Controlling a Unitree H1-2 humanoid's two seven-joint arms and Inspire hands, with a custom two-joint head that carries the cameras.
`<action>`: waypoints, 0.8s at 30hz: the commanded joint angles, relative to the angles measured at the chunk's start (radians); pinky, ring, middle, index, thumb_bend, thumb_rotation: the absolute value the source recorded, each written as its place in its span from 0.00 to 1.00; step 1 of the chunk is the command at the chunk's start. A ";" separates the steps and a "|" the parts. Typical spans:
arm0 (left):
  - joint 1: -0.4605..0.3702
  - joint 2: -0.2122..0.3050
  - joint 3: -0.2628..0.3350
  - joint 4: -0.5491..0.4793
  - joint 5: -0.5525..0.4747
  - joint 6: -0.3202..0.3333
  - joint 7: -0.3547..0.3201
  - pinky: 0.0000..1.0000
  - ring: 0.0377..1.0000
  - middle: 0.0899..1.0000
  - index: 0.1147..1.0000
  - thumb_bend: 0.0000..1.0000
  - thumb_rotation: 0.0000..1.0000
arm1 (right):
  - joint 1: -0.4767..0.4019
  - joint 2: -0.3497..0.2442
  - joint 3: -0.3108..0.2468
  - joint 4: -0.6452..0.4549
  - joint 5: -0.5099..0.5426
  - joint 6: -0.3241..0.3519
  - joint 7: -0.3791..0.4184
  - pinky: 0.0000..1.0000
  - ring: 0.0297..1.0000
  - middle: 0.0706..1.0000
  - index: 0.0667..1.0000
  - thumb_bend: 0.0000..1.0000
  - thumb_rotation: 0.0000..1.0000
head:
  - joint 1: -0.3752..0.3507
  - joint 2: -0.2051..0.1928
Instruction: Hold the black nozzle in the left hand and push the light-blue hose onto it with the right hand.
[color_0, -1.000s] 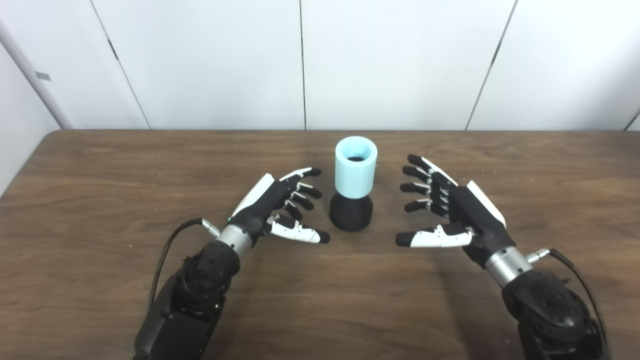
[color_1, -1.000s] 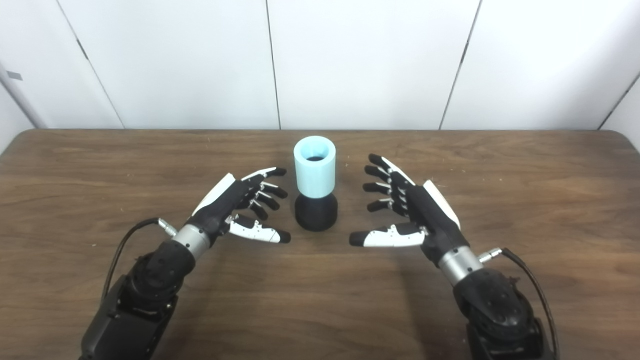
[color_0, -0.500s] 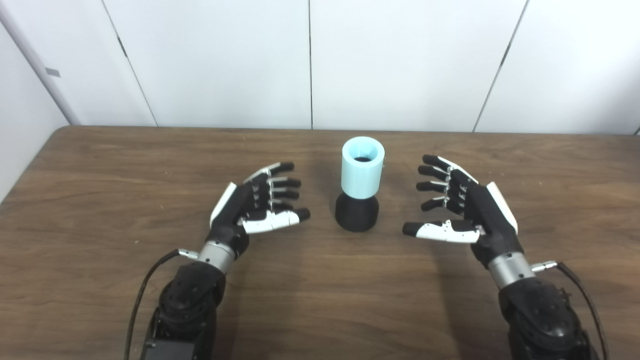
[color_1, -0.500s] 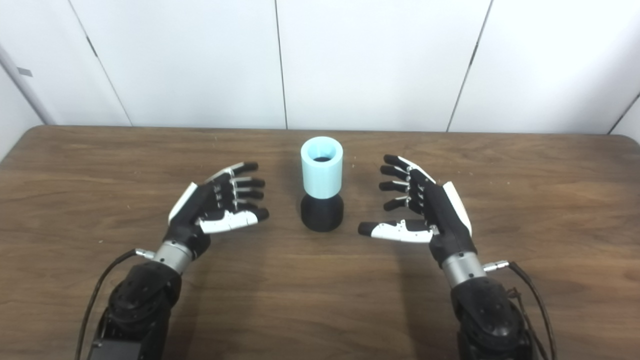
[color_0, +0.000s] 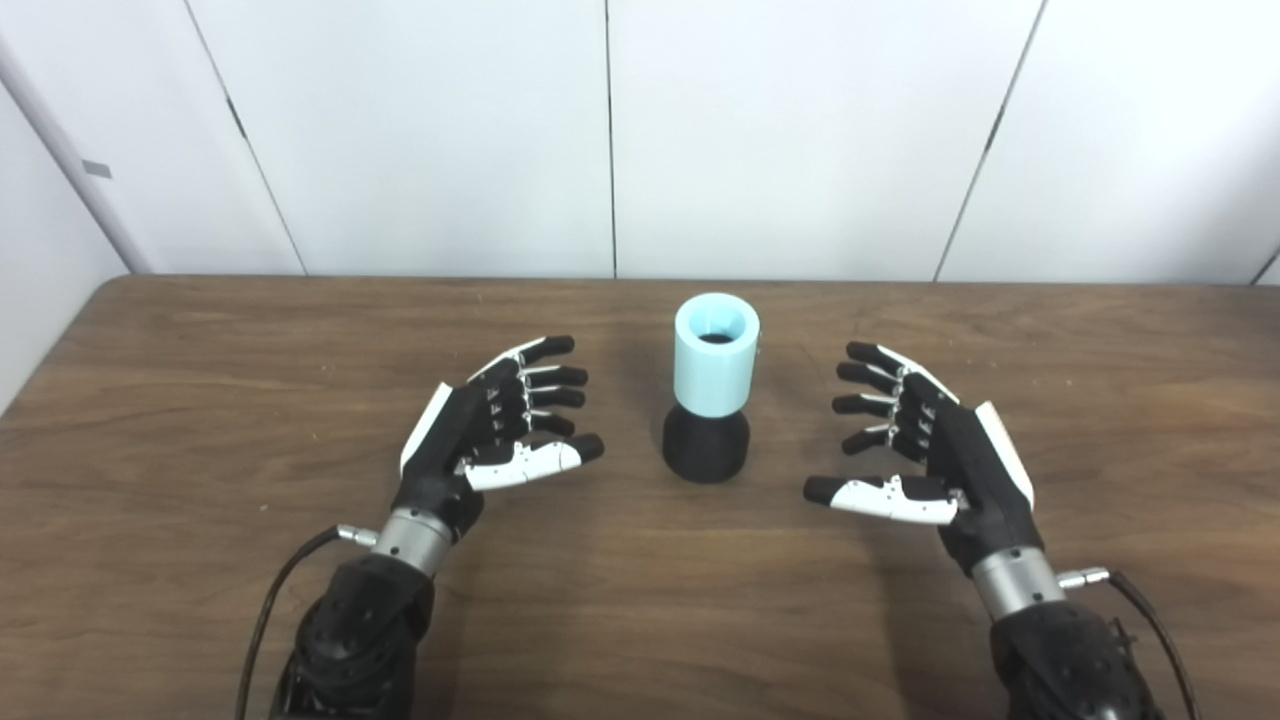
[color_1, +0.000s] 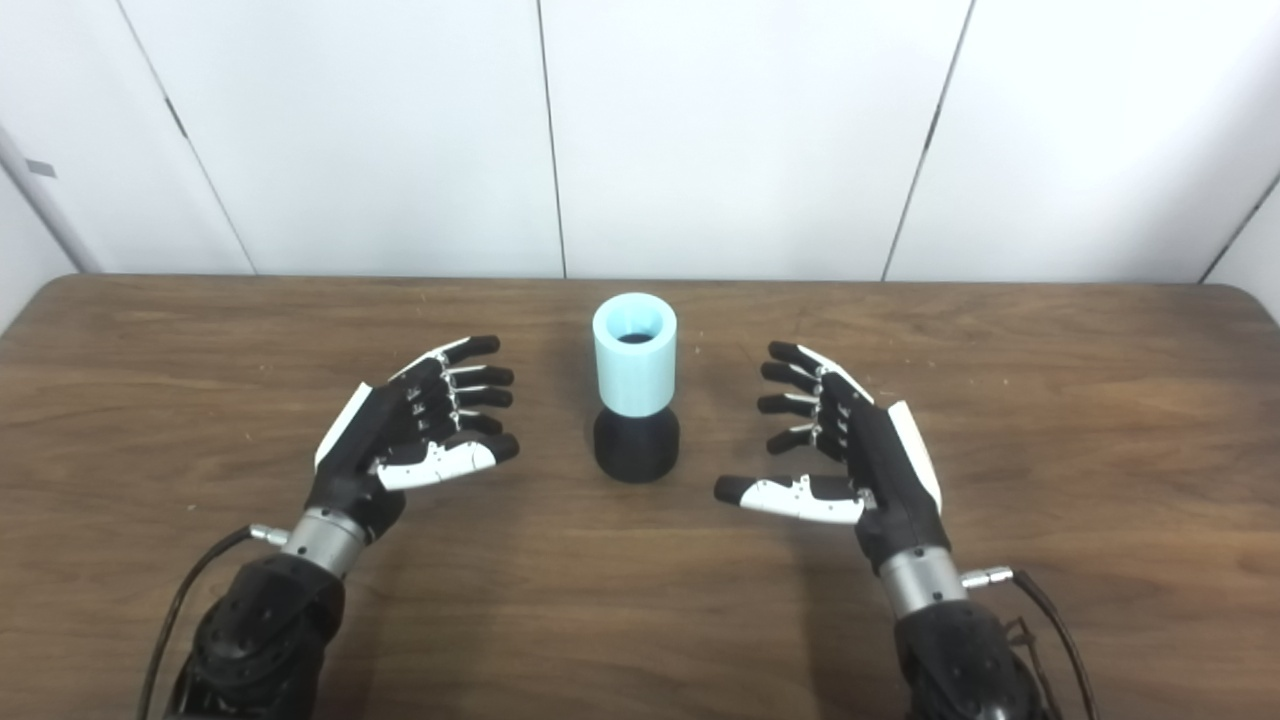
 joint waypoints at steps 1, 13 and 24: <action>-0.023 0.010 -0.004 0.000 0.011 -0.051 0.009 0.55 0.67 0.67 0.68 0.76 0.08 | -0.010 0.006 -0.001 -0.025 0.013 -0.041 -0.010 0.55 0.72 0.79 0.82 0.81 0.11 | -0.002 -0.009; -0.009 0.029 -0.018 0.032 0.031 -0.092 0.012 0.55 0.68 0.68 0.68 0.76 0.12 | 0.005 0.020 0.003 0.010 0.022 -0.099 -0.021 0.57 0.72 0.80 0.82 0.82 0.12 | -0.034 -0.076; -0.007 0.030 -0.013 0.061 0.004 -0.135 0.009 0.53 0.68 0.68 0.69 0.76 0.10 | 0.007 0.018 0.016 0.034 0.011 -0.126 -0.022 0.58 0.72 0.80 0.82 0.82 0.11 | -0.038 -0.081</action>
